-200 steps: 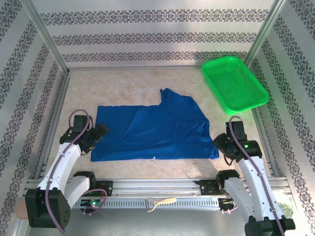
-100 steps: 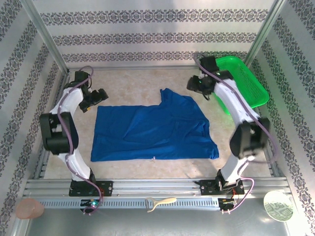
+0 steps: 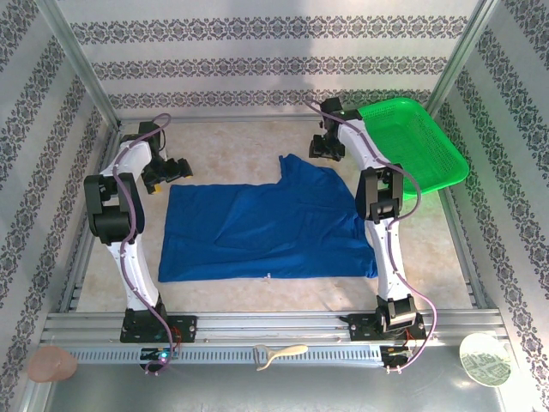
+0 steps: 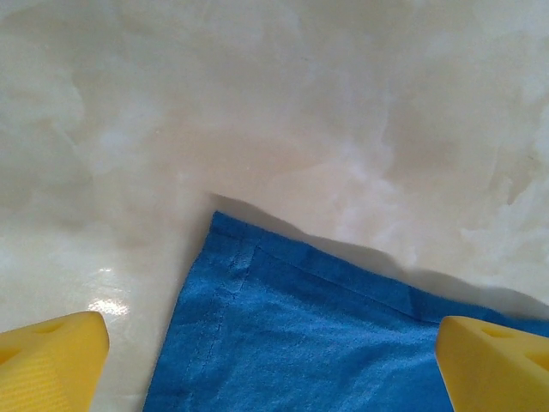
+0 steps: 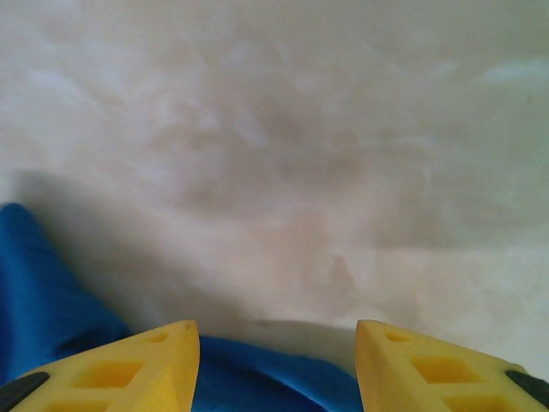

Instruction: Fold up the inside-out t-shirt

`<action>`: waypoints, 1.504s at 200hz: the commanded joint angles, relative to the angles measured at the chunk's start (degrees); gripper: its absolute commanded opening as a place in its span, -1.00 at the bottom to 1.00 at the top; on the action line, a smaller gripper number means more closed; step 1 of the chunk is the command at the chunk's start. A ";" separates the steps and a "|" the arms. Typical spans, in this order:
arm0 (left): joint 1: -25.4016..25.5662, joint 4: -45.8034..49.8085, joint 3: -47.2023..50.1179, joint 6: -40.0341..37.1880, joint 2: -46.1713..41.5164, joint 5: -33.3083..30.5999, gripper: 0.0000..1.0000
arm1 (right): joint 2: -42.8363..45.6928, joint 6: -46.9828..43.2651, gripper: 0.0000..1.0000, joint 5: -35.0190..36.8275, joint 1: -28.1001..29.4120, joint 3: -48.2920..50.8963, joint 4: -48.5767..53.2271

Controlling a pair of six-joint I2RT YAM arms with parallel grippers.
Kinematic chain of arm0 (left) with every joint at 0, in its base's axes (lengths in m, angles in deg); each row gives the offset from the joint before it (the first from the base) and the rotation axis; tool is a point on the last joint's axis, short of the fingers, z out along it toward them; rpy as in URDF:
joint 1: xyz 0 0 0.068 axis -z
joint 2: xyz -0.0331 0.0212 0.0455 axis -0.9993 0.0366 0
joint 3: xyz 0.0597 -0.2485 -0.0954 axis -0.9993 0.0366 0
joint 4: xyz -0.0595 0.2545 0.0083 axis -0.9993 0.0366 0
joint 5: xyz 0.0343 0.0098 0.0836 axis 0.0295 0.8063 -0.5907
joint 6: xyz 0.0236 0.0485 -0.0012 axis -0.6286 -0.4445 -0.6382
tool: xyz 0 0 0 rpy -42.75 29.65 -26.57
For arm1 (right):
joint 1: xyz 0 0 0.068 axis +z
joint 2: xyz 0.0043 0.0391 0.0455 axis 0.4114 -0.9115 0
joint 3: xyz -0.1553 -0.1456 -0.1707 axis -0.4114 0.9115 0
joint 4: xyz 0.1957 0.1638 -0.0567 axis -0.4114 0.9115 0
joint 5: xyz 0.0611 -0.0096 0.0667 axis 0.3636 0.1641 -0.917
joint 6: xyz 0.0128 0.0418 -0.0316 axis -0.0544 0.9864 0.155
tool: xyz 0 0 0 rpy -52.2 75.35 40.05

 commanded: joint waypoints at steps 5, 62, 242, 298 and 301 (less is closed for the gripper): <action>-0.65 1.92 -0.34 -1.44 2.62 1.36 0.96 | 3.85 -1.92 0.03 2.60 -1.26 5.93 -0.30; -0.65 0.45 0.27 -0.76 4.62 3.51 0.97 | 5.32 -0.87 -0.42 -1.45 -2.07 15.21 -5.34; -1.02 0.75 -4.36 -2.34 5.38 5.11 0.74 | 12.29 -0.58 0.15 -8.37 0.50 21.16 -19.83; -0.78 5.03 -9.76 -6.26 8.44 5.44 0.73 | 4.54 -0.39 0.11 -6.69 2.31 12.69 -13.93; -0.79 5.03 -9.78 -6.42 8.50 5.43 0.72 | 4.36 -0.35 0.10 -6.72 2.33 12.69 -13.91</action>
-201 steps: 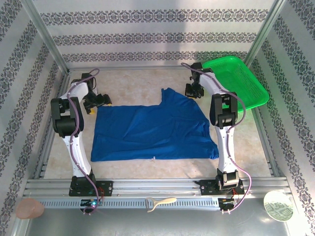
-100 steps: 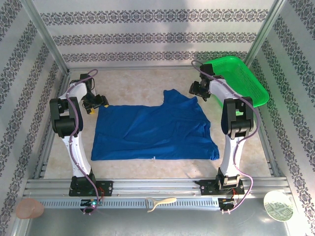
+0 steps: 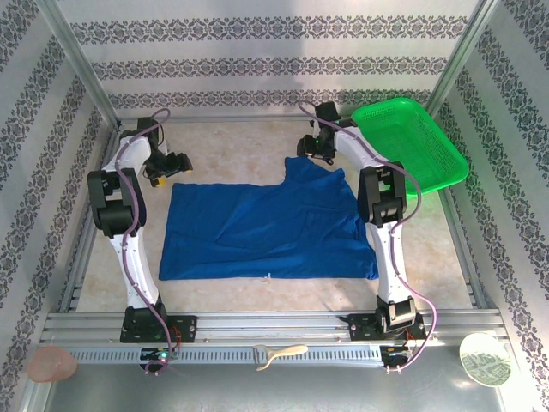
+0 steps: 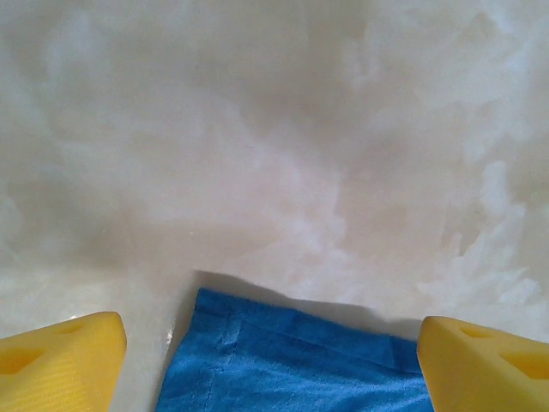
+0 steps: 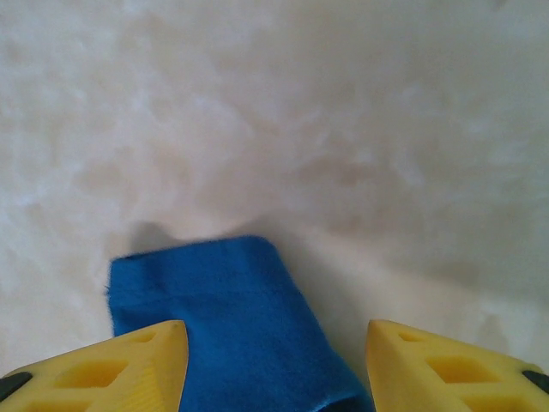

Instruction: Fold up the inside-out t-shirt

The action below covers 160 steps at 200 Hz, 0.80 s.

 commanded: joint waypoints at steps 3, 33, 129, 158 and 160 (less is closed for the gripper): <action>0.37 4.33 -1.43 -3.42 2.14 0.57 0.69 | -1.84 -0.76 0.09 0.05 0.06 -1.98 4.56; 1.02 5.34 -1.97 -4.26 3.50 -0.08 0.42 | -2.55 0.06 -0.08 -0.70 0.06 -1.86 4.64; 2.87 1.49 4.19 -4.93 2.66 -2.69 -0.57 | -3.28 1.75 -1.00 -3.24 -0.26 -1.75 4.30; 2.86 0.01 3.89 -4.73 1.21 -0.67 -1.00 | -0.33 3.68 -1.00 -5.63 -1.19 -0.70 2.65; 2.85 -0.22 3.92 -4.64 0.98 -0.58 -1.00 | 0.07 3.84 -1.00 -5.83 -1.23 -0.56 2.37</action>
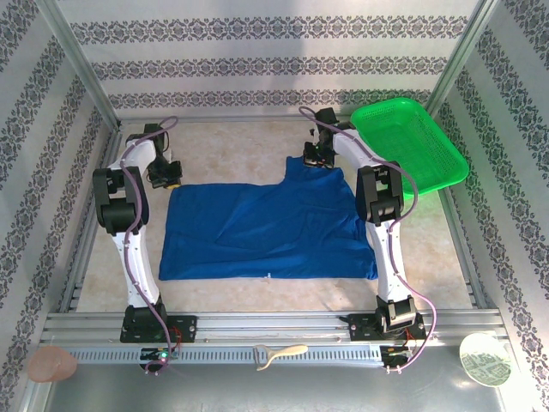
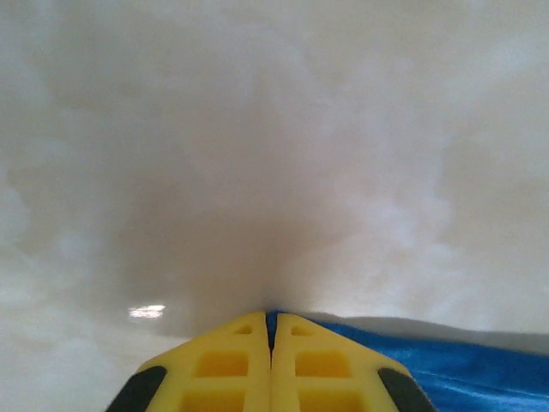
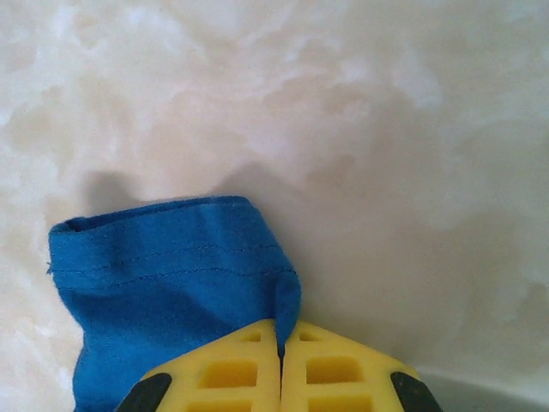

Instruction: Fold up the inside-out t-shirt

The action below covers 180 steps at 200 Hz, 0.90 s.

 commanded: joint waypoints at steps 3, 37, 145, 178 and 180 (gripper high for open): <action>1.59 -1.05 1.87 -0.21 -1.09 4.65 -1.00 | 2.88 2.09 -1.00 -3.11 -0.96 0.31 -1.11; 1.49 -5.49 5.09 2.23 -7.80 5.32 -1.00 | 12.05 5.21 -1.00 -4.96 -1.09 6.26 -6.76; -1.08 -17.91 28.98 11.51 -29.69 2.04 -1.00 | 52.79 15.61 -1.00 2.97 2.05 56.15 -28.87; -3.60 -20.96 36.43 16.17 -36.32 1.82 -1.00 | 62.94 18.06 -1.00 7.73 5.16 66.46 -30.16; -3.77 -21.19 36.85 16.48 -36.70 1.93 -1.00 | 63.54 18.16 -1.00 7.96 5.35 66.87 -30.10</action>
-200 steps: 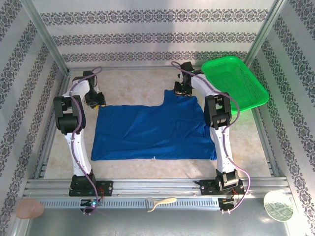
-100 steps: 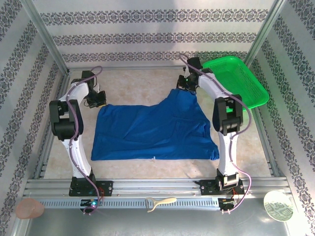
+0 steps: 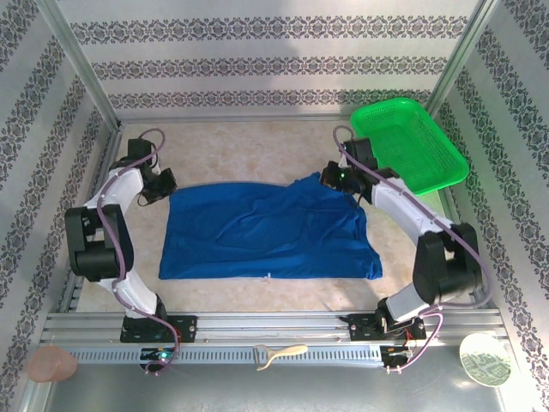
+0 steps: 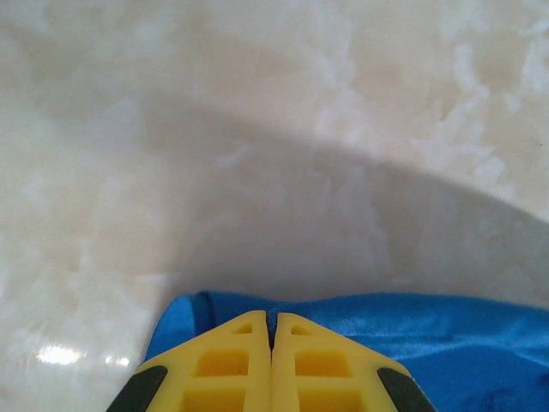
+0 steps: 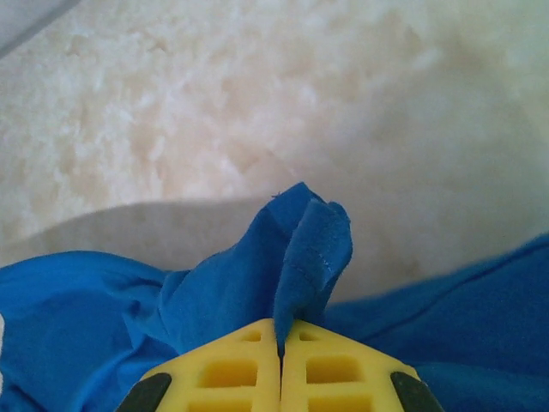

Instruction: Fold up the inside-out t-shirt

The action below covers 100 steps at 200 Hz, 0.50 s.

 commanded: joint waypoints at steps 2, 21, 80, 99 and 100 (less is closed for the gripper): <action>-2.53 -4.44 4.20 5.37 -5.74 -0.73 -1.00 | 7.37 3.21 -1.00 5.66 2.42 5.20 -3.53; -3.81 -6.40 8.16 7.83 -8.69 1.13 -1.00 | 12.46 4.70 -1.00 8.27 4.25 9.58 -3.32; -5.29 -7.38 14.88 10.29 -10.17 4.38 -1.00 | 24.88 9.06 -1.00 15.13 9.23 20.53 -1.49; -5.76 -7.48 16.74 10.95 -11.38 4.53 -1.00 | 27.48 10.30 -1.00 16.37 10.79 23.24 -0.80; -5.77 -7.47 16.83 10.98 -11.51 4.53 -1.00 | 27.58 10.38 -1.00 16.47 10.93 23.32 -0.74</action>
